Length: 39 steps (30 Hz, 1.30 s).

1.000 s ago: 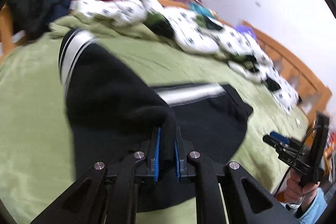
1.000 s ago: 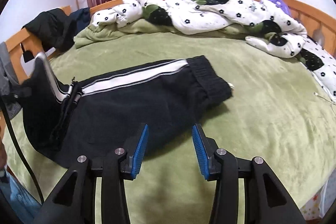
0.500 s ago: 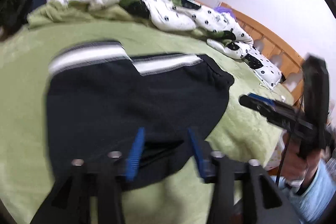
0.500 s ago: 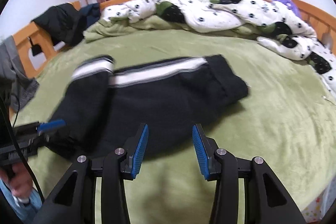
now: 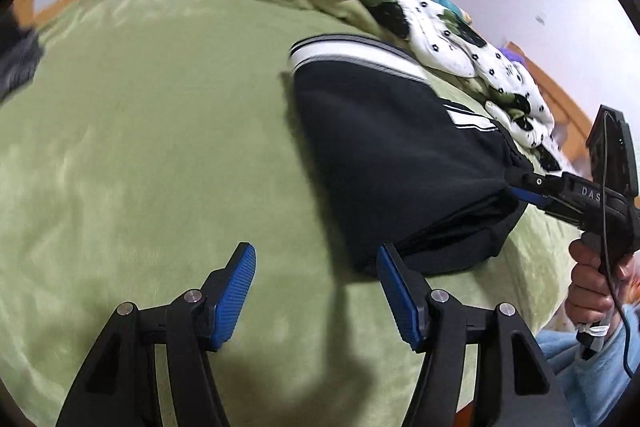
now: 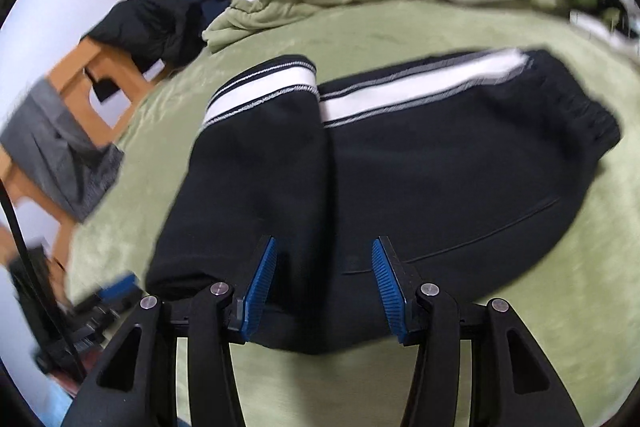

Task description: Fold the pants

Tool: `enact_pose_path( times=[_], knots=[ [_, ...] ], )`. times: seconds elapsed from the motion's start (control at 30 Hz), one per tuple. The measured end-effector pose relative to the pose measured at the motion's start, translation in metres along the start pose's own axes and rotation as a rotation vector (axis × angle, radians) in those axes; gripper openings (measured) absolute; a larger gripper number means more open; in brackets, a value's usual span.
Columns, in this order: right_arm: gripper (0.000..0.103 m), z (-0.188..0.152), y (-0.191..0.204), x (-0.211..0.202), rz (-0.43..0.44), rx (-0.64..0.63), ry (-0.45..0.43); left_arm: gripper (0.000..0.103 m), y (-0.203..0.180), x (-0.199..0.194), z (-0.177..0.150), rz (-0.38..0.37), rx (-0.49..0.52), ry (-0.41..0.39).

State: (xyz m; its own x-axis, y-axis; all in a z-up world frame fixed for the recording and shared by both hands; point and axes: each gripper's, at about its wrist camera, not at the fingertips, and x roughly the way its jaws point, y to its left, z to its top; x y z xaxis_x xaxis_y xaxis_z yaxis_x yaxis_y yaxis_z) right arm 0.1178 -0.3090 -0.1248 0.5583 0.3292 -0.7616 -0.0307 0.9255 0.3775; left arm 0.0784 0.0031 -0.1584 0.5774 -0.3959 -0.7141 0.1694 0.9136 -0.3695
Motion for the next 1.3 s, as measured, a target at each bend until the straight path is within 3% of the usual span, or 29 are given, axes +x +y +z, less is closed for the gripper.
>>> enact_pose_path(
  times=[0.2, 0.37, 0.5, 0.7, 0.97, 1.3],
  knots=[
    [0.049, -0.001, 0.008, 0.027, 0.021, 0.052, 0.055, 0.061, 0.006, 0.009, -0.013, -0.027, 0.037, 0.014],
    [0.049, 0.001, 0.008, 0.039, 0.064, 0.105, 0.074, 0.061, 0.003, 0.01, -0.015, -0.123, 0.024, 0.026],
    [0.033, 0.002, 0.006, 0.039, 0.104, 0.158, 0.076, 0.061, 0.002, 0.014, -0.015, -0.152, 0.007, 0.028],
    [0.023, 0.011, 0.01, 0.022, 0.178, 0.153, 0.033, 0.061, -0.005, 0.022, -0.015, -0.191, -0.025, 0.02],
    [0.021, 0.015, 0.017, -0.002, 0.217, 0.098, -0.013, 0.061, -0.033, 0.035, -0.017, -0.172, 0.026, 0.033],
    [0.02, 0.016, 0.005, -0.021, 0.235, 0.095, -0.047, 0.061, -0.046, 0.044, -0.017, -0.155, 0.0, 0.036]
  ],
)
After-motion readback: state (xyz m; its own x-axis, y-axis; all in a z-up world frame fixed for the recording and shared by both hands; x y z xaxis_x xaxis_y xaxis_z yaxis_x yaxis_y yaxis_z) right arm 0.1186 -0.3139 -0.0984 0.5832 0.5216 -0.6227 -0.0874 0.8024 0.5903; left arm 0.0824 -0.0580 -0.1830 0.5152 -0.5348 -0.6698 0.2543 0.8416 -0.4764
